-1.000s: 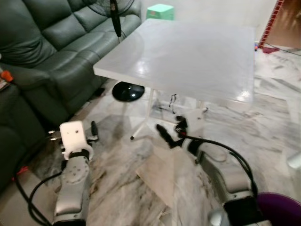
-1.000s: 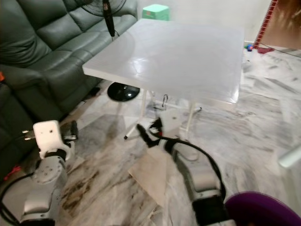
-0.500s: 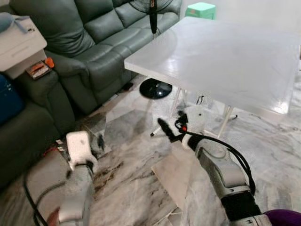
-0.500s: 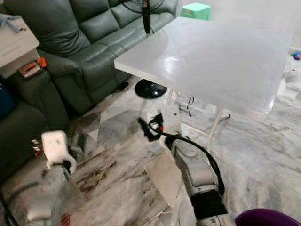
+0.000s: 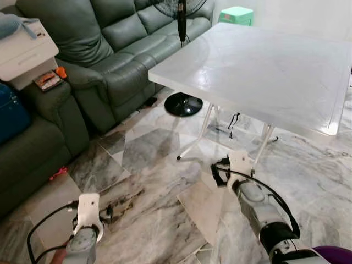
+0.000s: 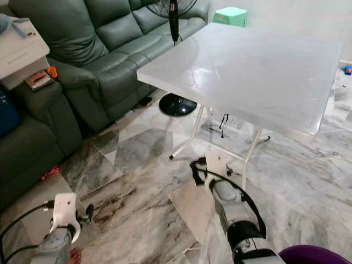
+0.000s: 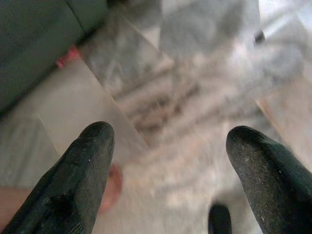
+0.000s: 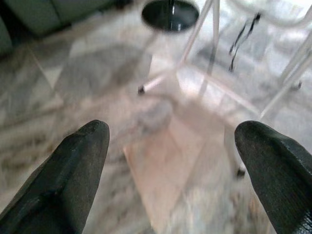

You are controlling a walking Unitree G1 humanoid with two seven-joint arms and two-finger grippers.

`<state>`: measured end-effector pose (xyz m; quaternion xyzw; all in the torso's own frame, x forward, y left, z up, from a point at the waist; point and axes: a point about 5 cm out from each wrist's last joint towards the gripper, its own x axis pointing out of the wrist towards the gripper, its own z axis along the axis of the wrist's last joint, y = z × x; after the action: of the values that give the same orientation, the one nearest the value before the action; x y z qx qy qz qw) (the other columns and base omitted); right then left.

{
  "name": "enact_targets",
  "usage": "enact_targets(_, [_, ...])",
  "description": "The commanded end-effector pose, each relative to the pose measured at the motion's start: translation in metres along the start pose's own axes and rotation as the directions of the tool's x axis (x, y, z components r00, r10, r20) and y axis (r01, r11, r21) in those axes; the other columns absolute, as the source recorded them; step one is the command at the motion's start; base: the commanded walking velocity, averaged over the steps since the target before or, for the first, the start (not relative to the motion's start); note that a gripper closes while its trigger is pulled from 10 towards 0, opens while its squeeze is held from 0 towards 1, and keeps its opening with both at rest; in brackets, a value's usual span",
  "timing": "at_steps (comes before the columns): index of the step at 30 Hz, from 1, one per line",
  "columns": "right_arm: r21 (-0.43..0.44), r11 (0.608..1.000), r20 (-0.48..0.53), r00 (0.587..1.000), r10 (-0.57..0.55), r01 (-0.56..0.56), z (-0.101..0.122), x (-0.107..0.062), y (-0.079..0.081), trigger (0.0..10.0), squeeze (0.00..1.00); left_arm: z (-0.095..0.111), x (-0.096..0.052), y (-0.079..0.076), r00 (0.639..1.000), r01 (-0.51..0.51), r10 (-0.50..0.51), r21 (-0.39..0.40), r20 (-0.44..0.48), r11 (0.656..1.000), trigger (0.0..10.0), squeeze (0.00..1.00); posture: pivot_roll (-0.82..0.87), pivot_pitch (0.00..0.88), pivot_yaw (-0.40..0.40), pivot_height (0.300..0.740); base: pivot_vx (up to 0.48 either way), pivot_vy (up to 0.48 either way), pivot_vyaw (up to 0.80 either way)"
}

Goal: Picking trash to rubbish bin

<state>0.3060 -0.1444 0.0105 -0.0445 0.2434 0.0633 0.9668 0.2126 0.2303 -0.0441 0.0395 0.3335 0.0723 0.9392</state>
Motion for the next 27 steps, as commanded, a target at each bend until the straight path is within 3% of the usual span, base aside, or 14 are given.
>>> enact_targets(1, [0.015, 1.0, -0.043, 0.999, -0.023, 0.024, -0.011, -0.002, -0.004, 10.0, 0.0, -0.008, -0.001, -0.003, 0.999, 0.027, -0.027, 0.02, -0.029, 0.999, 10.0, 0.0, 0.06, 0.014, 0.016, 0.74, 0.0, 0.0, 0.0])
enact_targets(5, [-0.012, 1.0, -0.148, 0.989, -0.012, 0.011, -0.038, -0.009, -0.008, 10.0, 0.0, -0.02, -0.001, 0.002, 0.996, -0.004, 0.006, 0.024, -0.083, 1.0, 10.0, 0.0, 0.06, 0.016, 0.01, 0.74, 0.0, 0.0, 0.0])
enact_targets(8, [-0.048, 0.999, -0.199, 0.98, -0.025, 0.016, -0.055, -0.015, -0.013, 10.0, 0.0, -0.023, 0.0, 0.001, 0.995, -0.014, 0.013, -0.015, -0.103, 1.0, 10.0, 0.0, 0.06, 0.019, 0.009, 0.74, 0.0, 0.0, 0.0])
enact_targets(13, [-0.056, 0.998, -0.223, 0.974, -0.03, 0.017, -0.064, -0.019, -0.017, 10.0, 0.0, -0.022, 0.001, -0.002, 0.995, 0.008, -0.01, -0.015, -0.098, 1.0, 10.0, 0.0, 0.06, 0.024, 0.012, 0.74, 0.0, 0.054, 0.0])
enact_targets(24, [-0.076, 0.997, -0.234, 0.972, -0.011, -0.007, -0.067, -0.02, -0.012, 10.0, 0.0, -0.024, 0.001, -0.001, 0.994, 0.001, -0.003, -0.023, -0.108, 1.0, 10.0, 0.0, 0.06, 0.022, 0.015, 0.74, 0.0, 0.453, 0.0])
enact_targets(27, [-0.078, 0.997, -0.231, 0.973, -0.006, -0.012, -0.067, -0.019, -0.01, 10.0, 0.0, -0.025, 0.001, -0.001, 0.994, 0.001, -0.004, -0.022, -0.108, 1.0, 10.0, 0.0, 0.06, 0.022, 0.016, 0.74, 0.0, 0.0, 0.0])
